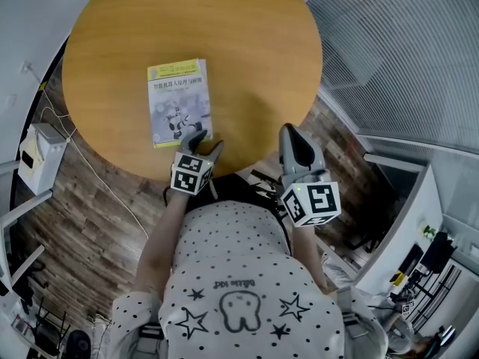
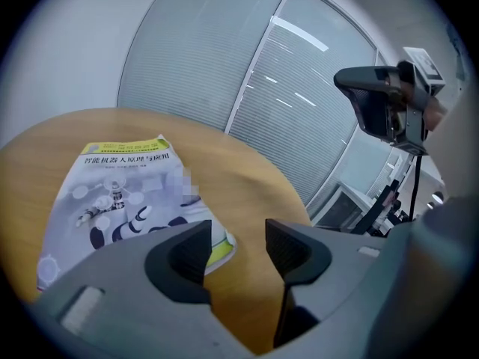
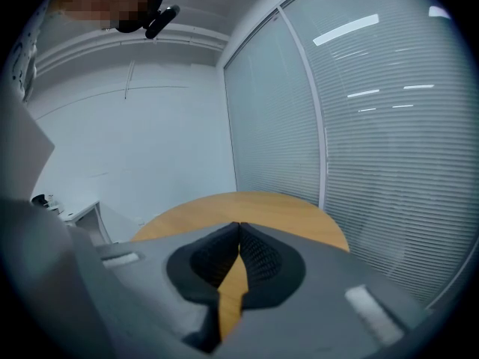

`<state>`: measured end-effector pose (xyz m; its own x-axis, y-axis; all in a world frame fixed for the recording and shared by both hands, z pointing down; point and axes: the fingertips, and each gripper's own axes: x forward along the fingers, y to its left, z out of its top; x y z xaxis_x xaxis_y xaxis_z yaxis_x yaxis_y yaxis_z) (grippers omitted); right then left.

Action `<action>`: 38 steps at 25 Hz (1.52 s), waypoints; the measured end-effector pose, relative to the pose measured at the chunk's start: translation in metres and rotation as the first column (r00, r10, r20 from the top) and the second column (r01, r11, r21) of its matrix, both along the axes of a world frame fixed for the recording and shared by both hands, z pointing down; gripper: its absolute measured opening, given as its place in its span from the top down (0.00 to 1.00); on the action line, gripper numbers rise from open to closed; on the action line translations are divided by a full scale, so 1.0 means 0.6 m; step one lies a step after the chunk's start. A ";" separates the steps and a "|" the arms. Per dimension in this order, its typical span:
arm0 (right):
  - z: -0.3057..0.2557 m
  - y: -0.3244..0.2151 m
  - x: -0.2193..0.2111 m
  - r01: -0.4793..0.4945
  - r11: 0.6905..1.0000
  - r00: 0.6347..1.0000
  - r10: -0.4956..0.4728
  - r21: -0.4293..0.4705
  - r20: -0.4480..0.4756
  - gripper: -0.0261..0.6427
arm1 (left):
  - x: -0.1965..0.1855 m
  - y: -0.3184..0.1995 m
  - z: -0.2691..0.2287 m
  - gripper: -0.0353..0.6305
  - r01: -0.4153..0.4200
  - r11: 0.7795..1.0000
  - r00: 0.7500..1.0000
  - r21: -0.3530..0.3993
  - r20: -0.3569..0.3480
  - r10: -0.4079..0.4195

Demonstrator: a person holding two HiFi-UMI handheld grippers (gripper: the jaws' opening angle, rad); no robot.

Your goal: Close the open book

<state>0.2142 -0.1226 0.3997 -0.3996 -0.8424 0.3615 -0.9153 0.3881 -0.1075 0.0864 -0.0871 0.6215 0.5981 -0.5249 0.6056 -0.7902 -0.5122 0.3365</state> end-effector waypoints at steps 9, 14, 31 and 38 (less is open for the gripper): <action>-0.007 0.004 0.009 -0.009 1.000 1.000 0.009 0.012 -0.001 0.95 | -0.022 -0.009 -0.030 0.61 0.055 0.997 0.998 0.054 -0.010 -0.055; -0.005 0.001 0.012 -0.010 1.000 1.000 0.011 0.016 -0.008 0.95 | -0.053 -0.030 -0.055 0.79 0.111 0.988 0.994 0.107 -0.008 -0.111; -0.026 -0.020 -0.030 0.055 0.996 0.998 -0.056 0.064 0.007 0.95 | -0.186 -0.097 -0.283 0.93 0.419 0.834 0.908 0.360 -0.165 -0.385; -0.043 -0.027 -0.046 0.078 0.991 0.997 -0.081 0.106 0.022 0.95 | -0.253 -0.088 -0.436 0.93 0.493 0.718 0.870 0.492 -0.254 -0.423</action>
<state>0.1866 -0.1387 0.3736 -0.4747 -0.8405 0.2613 -0.8787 0.4697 -0.0854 -0.0654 -0.1398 0.3598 0.2460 -0.9647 0.0937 -0.9484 -0.2197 0.2287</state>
